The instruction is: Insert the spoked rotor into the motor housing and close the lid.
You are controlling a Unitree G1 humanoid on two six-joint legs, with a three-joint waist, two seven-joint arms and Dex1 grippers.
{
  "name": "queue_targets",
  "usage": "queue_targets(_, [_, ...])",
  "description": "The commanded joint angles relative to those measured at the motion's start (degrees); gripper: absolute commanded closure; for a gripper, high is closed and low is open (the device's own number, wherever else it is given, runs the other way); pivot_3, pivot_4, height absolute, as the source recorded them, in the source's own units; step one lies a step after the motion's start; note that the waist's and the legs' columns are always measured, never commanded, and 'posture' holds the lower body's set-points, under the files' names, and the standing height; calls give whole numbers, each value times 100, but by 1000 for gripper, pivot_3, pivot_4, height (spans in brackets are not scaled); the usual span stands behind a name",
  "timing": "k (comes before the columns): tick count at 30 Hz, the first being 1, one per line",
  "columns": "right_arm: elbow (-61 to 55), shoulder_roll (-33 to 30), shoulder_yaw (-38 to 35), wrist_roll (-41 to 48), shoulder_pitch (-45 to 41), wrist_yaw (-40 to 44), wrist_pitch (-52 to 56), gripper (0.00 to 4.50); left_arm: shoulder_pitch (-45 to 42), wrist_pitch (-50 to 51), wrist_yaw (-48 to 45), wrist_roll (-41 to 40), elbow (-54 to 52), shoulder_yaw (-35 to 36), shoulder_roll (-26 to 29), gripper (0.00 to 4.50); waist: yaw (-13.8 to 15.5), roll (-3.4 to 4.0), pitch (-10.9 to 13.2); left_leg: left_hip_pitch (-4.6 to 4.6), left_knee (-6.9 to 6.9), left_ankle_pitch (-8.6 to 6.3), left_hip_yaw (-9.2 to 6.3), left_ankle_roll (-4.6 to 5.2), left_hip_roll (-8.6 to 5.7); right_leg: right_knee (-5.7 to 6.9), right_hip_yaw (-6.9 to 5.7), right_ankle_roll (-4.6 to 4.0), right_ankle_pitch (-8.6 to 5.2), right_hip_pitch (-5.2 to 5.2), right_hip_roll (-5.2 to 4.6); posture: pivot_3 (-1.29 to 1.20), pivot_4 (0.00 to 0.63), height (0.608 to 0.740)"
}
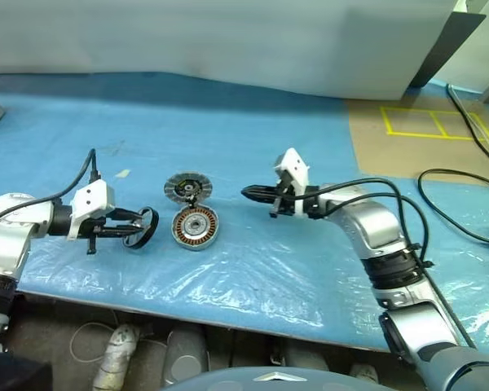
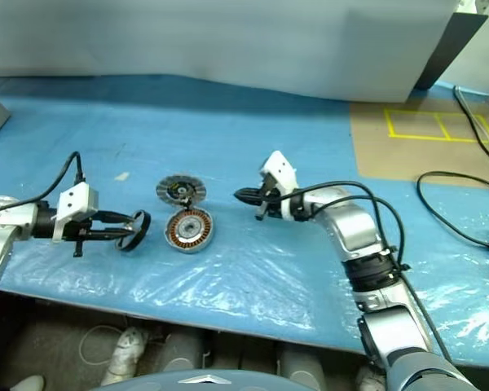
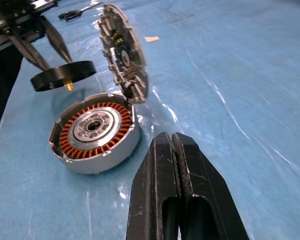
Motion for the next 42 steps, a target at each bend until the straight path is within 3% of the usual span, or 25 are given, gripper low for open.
queue_targets(1, [-231, -40, -160, 147, 56, -93, 53, 4500, -88, 533, 175, -575, -692, 376, -38, 3504, 3, 0, 1, -2, 0, 0, 2, 0, 1, 0, -3, 0, 0, 0, 0, 0, 150, 740])
queue_targets(6, [-109, -30, -135, 78, 103, -283, 62, 4500, -536, 1019, 554, -873, -1011, 261, -508, 3504, 40, 0, 2, -2, 12, 0, 6, 1, -1, 2, 0, 0, 0, 5, -4, 0, 150, 740])
queue_targets(14, [112, -68, -133, -6, -86, -371, -39, 4500, -639, 860, 350, -563, -1004, -392, -786, 3504, 17, 0, 2, -5, 10, 1, 5, 1, -2, 1, 1, 1, 0, 1, -1, 0, 150, 740])
queue_targets(22, [-52, -67, -124, 0, 96, -522, 2, 4500, -861, 773, 421, -381, -667, -612, -1079, 3504, 24, 0, 2, -4, 12, 1, 4, 1, -2, 2, 0, 1, 1, 5, -2, 0, 150, 740])
queue_targets(36, [4, -8, -103, -82, 191, -743, -42, 4500, -1045, 520, 288, 158, -389, -937, -922, 3504, 23, 1, 2, 2, 13, 1, 1, 1, -2, 3, 1, 1, 1, 9, -3, 0, 150, 740])
queue_targets(42, [43, 37, -92, -103, 190, -803, -49, 4500, -1131, 304, 433, 414, -441, -1018, -972, 1540, 18, 1, 2, -3, 13, 1, -1, 1, -2, 1, 0, 1, 1, 7, -3, 0, 150, 740])
